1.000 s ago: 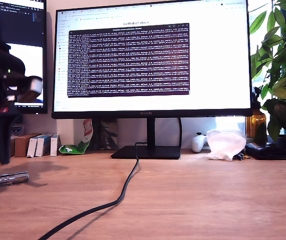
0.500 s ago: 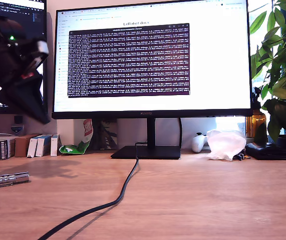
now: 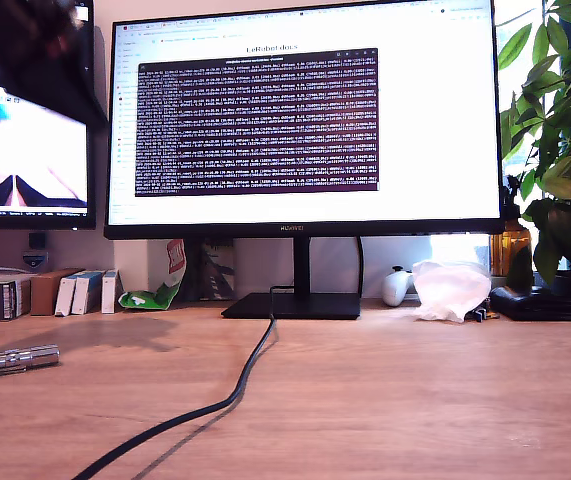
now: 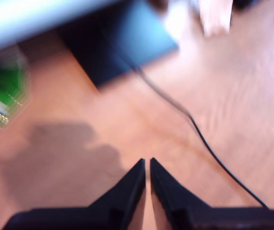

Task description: Pick the metallic laser pointer with your right arm, pass it to your left arm, then place it down to the left side of the table

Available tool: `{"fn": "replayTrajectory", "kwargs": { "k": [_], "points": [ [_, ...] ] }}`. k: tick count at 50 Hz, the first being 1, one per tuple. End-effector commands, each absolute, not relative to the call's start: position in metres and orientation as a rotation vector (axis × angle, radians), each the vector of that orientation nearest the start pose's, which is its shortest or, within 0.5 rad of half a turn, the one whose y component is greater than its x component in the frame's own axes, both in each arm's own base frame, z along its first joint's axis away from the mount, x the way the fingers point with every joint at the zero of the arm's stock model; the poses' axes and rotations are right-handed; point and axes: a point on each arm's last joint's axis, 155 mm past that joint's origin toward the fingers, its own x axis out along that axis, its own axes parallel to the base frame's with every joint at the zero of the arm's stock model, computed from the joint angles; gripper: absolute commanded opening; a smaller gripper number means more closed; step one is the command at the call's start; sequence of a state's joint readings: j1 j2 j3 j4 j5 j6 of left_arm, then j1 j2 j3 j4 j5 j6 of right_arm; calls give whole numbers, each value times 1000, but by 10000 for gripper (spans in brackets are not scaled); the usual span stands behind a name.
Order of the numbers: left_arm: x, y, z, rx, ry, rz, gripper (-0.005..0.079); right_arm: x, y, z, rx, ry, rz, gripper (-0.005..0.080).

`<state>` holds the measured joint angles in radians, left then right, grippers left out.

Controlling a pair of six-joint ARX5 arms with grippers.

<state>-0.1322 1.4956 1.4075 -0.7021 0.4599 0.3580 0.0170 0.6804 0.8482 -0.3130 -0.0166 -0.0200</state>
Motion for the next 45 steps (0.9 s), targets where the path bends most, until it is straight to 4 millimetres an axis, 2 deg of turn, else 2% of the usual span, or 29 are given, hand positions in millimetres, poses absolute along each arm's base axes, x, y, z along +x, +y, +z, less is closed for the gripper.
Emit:
{"fn": "replayTrajectory", "kwargs": {
  "k": [1, 8, 14, 23, 29, 34, 41, 45],
  "points": [
    [392, -133, 230, 200, 694, -673, 25, 291, 7, 315, -29, 150, 35, -13],
    [379, -122, 258, 183, 566, -584, 25, 275, 6, 300, -30, 127, 40, -13],
    [359, -111, 266, 181, 475, -526, 25, 266, 6, 289, -31, 119, 36, -13],
    [333, -98, 269, 125, 327, -437, 25, 261, 5, 280, -24, 92, 34, -13],
    [320, -91, 260, 107, 253, -392, 25, 259, 6, 278, 6, 67, 33, -13],
    [308, -95, 255, 40, 213, -394, 24, 257, 6, 271, 1, 63, 34, -13],
    [298, -91, 252, 31, 136, -339, 24, 250, 8, 275, 11, -14, 42, -13],
    [291, -97, 251, 32, 98, -354, 24, 246, 7, 278, 10, -59, 40, -13]
  ]
}}
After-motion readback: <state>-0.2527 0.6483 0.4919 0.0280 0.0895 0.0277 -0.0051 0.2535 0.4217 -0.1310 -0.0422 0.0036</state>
